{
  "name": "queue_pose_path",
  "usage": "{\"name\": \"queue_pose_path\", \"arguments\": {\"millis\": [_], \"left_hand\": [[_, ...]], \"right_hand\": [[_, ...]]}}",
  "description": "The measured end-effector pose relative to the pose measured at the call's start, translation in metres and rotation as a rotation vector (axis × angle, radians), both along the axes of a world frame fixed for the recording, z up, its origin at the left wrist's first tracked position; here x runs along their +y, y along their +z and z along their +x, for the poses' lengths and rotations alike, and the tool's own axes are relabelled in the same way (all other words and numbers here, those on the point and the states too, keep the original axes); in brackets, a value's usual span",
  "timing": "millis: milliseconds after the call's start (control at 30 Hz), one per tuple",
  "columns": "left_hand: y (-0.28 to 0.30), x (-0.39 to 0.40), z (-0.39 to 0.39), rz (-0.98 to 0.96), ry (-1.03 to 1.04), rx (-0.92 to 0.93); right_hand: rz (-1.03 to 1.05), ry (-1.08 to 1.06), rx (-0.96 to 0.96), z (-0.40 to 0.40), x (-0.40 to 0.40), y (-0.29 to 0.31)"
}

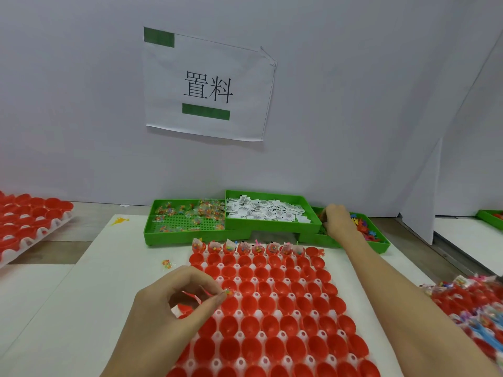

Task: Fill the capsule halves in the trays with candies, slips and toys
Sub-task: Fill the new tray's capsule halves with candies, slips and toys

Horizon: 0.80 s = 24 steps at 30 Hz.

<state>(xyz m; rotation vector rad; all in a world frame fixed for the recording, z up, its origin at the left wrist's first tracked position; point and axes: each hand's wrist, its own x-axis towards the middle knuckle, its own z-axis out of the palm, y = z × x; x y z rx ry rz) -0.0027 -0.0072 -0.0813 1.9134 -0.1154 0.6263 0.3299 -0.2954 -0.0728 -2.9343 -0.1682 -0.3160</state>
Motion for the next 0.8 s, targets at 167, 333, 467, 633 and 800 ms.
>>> {"name": "queue_pose_path", "arguments": {"millis": [167,333,467,633,800], "left_hand": [[0.0,0.0,0.0,0.004,0.013,0.014],[0.002,-0.001,-0.002,-0.011,0.01,0.035],[0.002,-0.004,-0.005,0.007,-0.002,0.051],[0.003,-0.008,-0.007,-0.008,-0.024,0.054],[0.005,-0.009,-0.008,-0.055,-0.056,0.034]], "right_hand": [[0.047,0.015,-0.048,-0.004,-0.002,0.001],[0.2,0.01,-0.127,-0.015,-0.009,0.0],[0.558,-0.024,-0.206,-0.042,-0.014,0.004],[1.065,0.077,-0.126,-0.101,-0.005,0.018],[1.198,0.432,0.034,-0.187,0.021,0.032]]}}
